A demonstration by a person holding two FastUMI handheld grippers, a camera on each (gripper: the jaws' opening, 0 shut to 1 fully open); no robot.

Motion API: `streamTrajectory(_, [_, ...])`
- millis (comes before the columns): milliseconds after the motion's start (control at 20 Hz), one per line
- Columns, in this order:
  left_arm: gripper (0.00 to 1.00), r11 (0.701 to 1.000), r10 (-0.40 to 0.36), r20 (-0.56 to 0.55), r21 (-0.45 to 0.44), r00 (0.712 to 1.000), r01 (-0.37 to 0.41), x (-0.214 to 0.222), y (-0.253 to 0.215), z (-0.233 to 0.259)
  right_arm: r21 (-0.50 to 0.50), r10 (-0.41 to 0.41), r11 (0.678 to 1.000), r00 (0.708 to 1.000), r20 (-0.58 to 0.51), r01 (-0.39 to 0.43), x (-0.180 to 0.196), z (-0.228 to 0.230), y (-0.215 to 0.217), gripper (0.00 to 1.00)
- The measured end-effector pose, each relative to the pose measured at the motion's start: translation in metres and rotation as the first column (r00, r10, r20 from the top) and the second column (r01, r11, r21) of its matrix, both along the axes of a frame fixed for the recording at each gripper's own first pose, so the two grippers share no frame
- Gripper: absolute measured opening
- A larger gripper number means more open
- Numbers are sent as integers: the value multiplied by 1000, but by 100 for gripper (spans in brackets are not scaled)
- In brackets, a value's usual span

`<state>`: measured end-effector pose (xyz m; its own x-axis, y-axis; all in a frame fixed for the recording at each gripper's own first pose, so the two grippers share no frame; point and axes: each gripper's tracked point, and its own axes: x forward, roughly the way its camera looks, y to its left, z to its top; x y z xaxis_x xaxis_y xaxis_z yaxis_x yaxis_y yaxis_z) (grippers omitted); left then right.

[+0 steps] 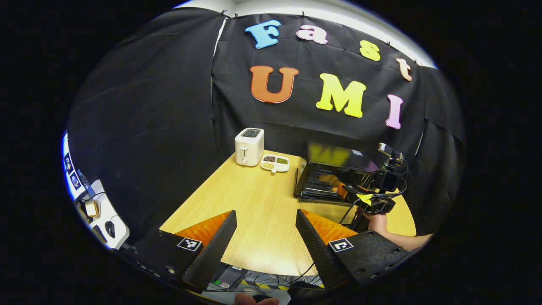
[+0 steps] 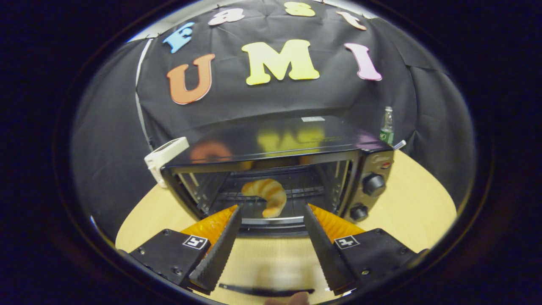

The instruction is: Open the electric oven with the left hand, put the food in, and close the electric oven.

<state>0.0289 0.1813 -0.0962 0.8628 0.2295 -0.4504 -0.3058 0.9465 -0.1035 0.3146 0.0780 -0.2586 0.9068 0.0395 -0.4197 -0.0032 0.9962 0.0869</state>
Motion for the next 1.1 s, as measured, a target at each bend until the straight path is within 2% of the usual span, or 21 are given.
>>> streamTrajectory(50, [93, 1000, -17, 5, -2, 1000, 17, 1, -3, -3, -12, 8, 1000, 1000, 3, -8, -19, 9, -1, 92])
streamTrajectory(300, [93, 995, -92, 40, -22, 995, 93, 10, -18, -19, -91, 26, 996, 999, 47, -22, -102, 62, -21, 94])
streamTrajectory(400, [93, 994, -111, 47, -17, 993, 112, 13, -23, -28, -92, 16, 996, 998, 60, -10, -129, 79, -29, 98])
streamTrajectory(550, [93, 991, -135, 36, -22, 990, 136, 16, -38, -49, -86, -9, 996, 998, 67, 15, -162, 100, -41, 98])
streamTrajectory(950, [93, 961, -269, -58, -79, 961, 264, 36, -116, -123, -65, -62, 996, 996, 69, 67, -214, 133, -73, 98])
streamTrajectory(1100, [93, 943, -313, -124, -155, 942, 294, 57, -153, -168, -68, -86, 994, 995, 57, 90, -222, 137, -88, 98])
